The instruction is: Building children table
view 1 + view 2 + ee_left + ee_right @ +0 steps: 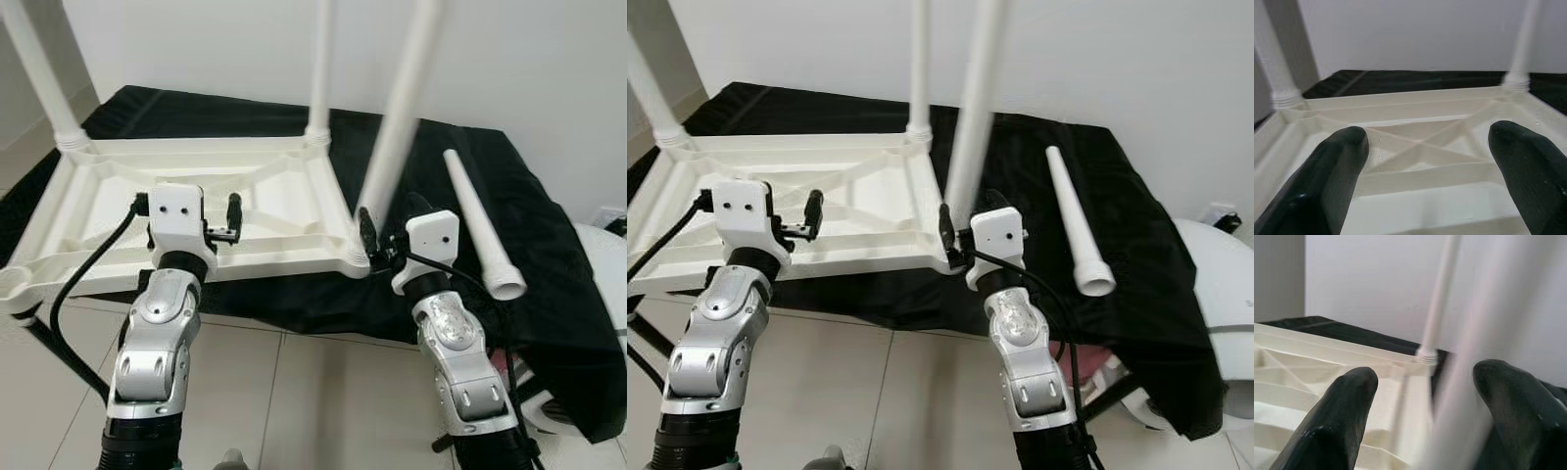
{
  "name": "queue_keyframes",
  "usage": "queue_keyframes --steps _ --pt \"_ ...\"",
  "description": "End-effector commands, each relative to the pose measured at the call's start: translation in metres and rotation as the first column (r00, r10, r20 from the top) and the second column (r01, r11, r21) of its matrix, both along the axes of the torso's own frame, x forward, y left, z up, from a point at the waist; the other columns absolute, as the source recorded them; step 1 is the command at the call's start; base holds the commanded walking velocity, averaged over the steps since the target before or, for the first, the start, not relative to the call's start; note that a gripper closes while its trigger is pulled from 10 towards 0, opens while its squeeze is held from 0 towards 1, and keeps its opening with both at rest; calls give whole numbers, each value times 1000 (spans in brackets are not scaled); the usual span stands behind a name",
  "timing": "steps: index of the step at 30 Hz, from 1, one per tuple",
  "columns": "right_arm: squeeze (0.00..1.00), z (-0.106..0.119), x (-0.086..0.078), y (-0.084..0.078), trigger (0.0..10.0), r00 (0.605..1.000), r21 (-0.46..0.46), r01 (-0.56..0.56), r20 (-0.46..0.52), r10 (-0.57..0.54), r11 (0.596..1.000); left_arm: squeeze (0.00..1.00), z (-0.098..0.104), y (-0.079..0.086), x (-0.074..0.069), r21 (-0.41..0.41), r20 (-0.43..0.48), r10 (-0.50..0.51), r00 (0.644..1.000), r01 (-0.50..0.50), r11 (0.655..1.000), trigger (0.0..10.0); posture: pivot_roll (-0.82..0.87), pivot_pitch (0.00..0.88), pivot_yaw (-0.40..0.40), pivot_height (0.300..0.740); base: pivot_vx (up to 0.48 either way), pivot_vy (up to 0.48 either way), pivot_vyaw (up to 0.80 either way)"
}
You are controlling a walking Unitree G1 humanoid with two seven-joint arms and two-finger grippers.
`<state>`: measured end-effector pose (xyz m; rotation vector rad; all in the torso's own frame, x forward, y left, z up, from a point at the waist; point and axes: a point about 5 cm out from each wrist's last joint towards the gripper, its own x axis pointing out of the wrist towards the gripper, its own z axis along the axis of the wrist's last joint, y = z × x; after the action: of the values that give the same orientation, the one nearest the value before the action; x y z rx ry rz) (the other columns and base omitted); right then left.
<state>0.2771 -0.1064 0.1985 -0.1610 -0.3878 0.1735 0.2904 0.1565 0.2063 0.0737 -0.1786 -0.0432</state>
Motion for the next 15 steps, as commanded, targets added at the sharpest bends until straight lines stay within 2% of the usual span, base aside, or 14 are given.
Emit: queue_keyframes --steps 1,15 --pt "0 -2 0 -8 10000 1000 -12 27 -8 -27 1000 0 -2 -5 1 4 -8 -6 1000 7 1000 10000 74 60 -66 740 0 0 0" --pt "0 2 2 -12 10000 999 -29 47 10 -46 998 0 -7 -10 3 8 -29 -42 999 42 999 10000 65 41 -61 740 0 0 0"
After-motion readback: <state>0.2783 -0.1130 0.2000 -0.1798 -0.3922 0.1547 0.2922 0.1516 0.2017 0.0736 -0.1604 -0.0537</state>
